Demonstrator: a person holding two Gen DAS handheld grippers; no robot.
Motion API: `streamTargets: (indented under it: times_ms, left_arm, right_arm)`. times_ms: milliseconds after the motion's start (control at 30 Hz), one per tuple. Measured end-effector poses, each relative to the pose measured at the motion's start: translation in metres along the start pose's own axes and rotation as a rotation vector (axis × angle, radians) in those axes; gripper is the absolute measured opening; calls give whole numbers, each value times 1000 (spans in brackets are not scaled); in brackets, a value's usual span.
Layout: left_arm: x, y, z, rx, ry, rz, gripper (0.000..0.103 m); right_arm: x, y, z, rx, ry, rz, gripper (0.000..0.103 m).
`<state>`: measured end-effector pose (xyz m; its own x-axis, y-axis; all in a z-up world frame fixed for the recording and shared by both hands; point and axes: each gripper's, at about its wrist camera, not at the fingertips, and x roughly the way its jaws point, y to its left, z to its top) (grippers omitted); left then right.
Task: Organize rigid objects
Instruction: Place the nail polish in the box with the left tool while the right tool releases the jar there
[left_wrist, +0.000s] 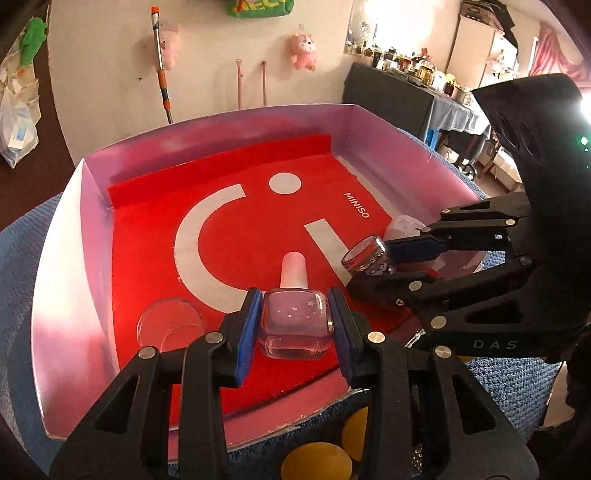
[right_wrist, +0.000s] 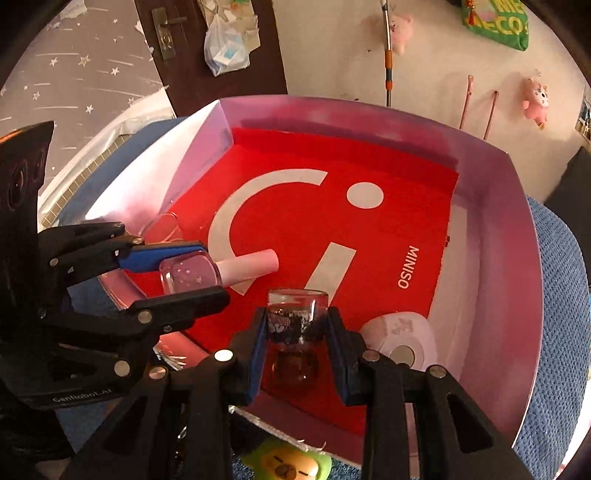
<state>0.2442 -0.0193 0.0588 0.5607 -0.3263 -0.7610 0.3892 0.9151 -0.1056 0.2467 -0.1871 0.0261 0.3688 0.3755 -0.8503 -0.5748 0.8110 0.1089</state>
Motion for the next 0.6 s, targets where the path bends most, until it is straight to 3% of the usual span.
streamTargets:
  times_ms: [233,600]
  left_arm:
    - [14,2,-4,-6,51,-6,34]
    - [12,5,-5,-3,43,-23,34]
  right_arm:
    - [6,2,2,-18,18,-7,33]
    - [10,0,3,-18,15,3,33]
